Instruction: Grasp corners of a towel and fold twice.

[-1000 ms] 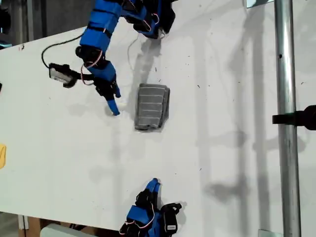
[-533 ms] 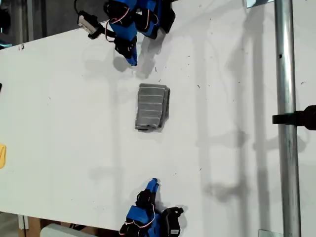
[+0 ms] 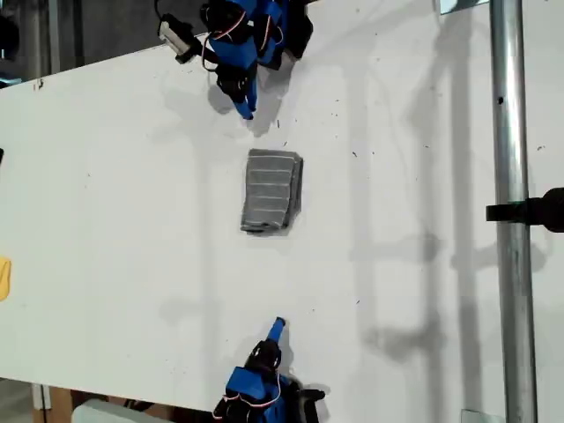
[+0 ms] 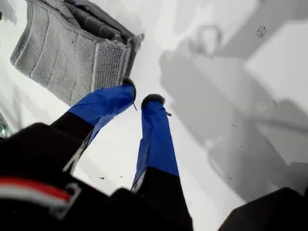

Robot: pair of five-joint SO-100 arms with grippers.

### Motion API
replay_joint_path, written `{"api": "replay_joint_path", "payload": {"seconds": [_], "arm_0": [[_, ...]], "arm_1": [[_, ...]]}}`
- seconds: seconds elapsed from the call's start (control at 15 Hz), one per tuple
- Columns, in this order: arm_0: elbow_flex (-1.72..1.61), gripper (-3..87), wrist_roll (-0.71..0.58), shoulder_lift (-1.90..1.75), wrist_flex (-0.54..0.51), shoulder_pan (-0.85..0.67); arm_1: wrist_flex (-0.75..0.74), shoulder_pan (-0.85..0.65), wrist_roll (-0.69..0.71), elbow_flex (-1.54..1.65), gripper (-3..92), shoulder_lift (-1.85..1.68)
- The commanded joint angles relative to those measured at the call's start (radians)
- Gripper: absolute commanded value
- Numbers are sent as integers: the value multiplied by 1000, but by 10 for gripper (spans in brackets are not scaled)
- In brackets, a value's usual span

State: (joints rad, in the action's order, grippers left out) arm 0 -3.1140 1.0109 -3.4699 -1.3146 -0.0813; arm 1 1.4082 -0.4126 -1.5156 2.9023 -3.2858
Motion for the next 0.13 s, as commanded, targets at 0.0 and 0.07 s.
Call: {"api": "replay_joint_path", "payload": {"seconds": [0.0,0.07], "arm_0": [[-5,85,-9,-6,15,-17],[-5,85,-9,-6,15,-17]], "arm_1": [[8,-14,17,-9,85,0],[8,-12,17,-9,85,0]]}}
